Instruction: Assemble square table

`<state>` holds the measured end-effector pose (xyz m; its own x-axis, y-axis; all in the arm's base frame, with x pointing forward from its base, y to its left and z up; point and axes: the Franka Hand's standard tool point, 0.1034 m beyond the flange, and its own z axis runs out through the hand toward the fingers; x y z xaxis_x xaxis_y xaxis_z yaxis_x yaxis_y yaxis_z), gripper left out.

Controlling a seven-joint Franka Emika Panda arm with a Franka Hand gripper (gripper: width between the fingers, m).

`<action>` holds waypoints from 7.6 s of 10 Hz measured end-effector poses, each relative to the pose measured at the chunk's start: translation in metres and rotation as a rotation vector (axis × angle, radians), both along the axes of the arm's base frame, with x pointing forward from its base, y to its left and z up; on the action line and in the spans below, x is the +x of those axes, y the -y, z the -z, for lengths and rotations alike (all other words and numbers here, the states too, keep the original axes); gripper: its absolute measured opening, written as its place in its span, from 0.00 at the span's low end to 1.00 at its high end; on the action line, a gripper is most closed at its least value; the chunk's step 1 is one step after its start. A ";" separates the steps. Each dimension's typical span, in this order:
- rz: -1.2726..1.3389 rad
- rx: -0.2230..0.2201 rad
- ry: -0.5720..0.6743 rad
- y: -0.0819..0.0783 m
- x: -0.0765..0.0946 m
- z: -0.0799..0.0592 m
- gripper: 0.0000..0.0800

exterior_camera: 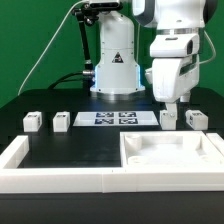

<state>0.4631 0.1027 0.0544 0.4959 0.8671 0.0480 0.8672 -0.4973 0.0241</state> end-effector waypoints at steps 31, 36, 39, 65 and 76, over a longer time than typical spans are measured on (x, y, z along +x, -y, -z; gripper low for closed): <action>0.802 -0.552 -0.841 -0.074 -0.091 0.027 0.81; 0.794 -0.575 -0.862 -0.070 -0.109 0.042 0.81; 0.792 -0.580 -0.865 -0.071 -0.111 0.043 0.64; 0.814 -0.035 -0.222 -0.029 0.015 -0.072 0.36; 0.796 0.241 0.224 -0.011 0.050 -0.045 0.36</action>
Offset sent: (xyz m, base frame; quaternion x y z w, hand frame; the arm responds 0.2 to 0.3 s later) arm -0.0317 0.0136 -0.0005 -0.0135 -0.0151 0.2783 0.9603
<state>0.5126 0.1132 0.0994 0.9087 0.2187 0.3555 0.2454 -0.9689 -0.0311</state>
